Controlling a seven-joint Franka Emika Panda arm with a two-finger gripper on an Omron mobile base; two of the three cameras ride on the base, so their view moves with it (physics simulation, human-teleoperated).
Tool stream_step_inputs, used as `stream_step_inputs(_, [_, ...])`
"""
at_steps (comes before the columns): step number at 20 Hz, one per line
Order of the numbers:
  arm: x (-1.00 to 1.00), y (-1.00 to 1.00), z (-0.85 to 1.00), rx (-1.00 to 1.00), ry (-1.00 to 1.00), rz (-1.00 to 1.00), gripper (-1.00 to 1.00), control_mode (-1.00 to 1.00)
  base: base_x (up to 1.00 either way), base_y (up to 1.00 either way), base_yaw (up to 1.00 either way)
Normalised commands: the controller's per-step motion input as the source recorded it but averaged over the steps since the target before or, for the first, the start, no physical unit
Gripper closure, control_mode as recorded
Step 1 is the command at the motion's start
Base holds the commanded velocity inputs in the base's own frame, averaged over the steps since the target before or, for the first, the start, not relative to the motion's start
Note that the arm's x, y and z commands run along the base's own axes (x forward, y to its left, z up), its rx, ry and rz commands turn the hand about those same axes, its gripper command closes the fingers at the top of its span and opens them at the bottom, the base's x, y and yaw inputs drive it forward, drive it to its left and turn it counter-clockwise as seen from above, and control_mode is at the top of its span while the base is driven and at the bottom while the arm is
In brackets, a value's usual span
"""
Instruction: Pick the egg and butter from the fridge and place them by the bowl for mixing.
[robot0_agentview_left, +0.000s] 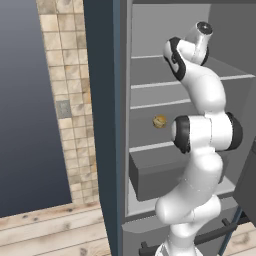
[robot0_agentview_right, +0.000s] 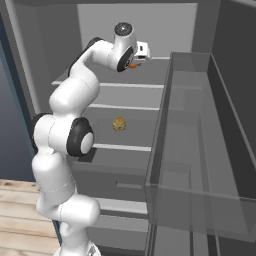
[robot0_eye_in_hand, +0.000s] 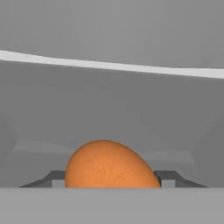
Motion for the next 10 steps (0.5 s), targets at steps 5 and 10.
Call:
stream_step_inputs(5, [-0.79,0.01,0.00,0.00,-0.12,0.04,1.00,-1.00,0.00,0.00,0.00])
stream_step_inputs(10, [-0.79,0.15,0.02,0.00,-0.01,-0.01,1.00,-1.00,0.00,0.00,0.00])
